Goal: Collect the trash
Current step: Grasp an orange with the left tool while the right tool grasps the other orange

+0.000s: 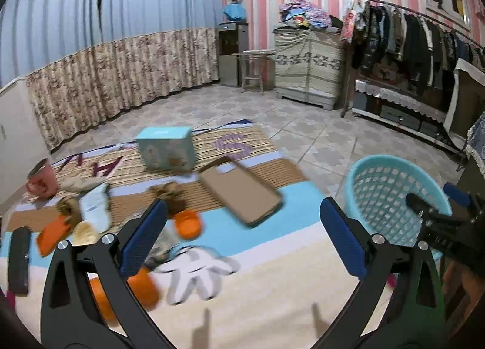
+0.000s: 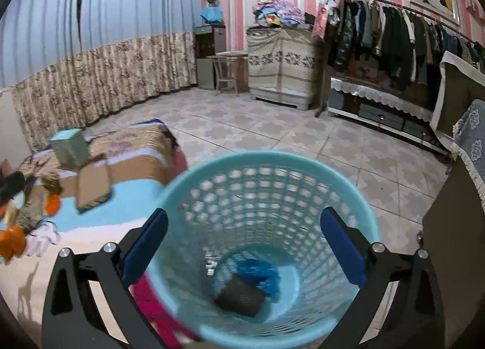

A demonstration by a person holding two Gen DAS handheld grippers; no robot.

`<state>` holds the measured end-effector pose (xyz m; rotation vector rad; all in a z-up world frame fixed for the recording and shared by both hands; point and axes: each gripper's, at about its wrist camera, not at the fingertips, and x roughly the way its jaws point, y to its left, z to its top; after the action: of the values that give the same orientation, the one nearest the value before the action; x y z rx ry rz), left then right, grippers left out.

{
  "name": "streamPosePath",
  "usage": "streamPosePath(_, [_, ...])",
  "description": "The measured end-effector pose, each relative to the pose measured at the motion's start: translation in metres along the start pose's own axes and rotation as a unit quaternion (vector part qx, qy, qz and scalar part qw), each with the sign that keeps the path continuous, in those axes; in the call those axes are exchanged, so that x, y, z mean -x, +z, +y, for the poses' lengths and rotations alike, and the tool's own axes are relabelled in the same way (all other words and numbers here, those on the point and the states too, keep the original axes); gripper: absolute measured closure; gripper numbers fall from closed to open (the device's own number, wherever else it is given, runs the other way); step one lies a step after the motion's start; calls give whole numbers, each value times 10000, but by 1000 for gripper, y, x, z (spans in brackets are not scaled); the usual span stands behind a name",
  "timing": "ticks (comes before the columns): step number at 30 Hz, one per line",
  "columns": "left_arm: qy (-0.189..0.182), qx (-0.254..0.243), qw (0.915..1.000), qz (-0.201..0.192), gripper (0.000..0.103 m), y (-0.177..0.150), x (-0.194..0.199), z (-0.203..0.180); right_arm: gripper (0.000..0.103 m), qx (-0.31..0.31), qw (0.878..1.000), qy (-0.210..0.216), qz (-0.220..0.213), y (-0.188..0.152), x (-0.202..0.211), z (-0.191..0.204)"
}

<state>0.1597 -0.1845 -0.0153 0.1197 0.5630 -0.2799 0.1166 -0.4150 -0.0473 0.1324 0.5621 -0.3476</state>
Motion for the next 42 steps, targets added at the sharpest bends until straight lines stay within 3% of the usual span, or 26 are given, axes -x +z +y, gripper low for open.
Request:
streamPosePath(9, [694, 193, 9972, 189, 5, -38, 18, 94, 5, -179, 9968, 709, 317, 1, 8, 77])
streamPosePath(15, [910, 401, 9944, 367, 6, -64, 16, 132, 5, 74, 9962, 715, 485, -3, 7, 131])
streamPosePath(18, [859, 355, 9938, 615, 6, -80, 7, 138, 5, 97, 9961, 716, 512, -6, 8, 148])
streamPosePath(20, [638, 532, 9923, 918, 6, -85, -1, 146, 5, 202, 9955, 710, 588, -11, 6, 152])
streamPosePath(27, [321, 918, 9900, 1024, 6, -87, -5, 157, 5, 397, 9967, 633, 306, -20, 14, 151])
streamPosePath(29, [272, 869, 9899, 1083, 11, -88, -8, 155, 5, 237, 9966, 724, 298, -20, 14, 146])
streamPosePath(35, [-128, 849, 9880, 1282, 40, -89, -16, 153, 5, 11, 9940, 978, 492, -24, 8, 146])
streamPosePath(37, [-320, 841, 9879, 1263, 56, -88, -14, 153, 5, 20, 9927, 1082, 527, -26, 9, 152])
streamPosePath(42, [-542, 952, 9860, 1257, 63, -82, -5, 161, 5, 173, 9896, 1287, 614, -34, 11, 174])
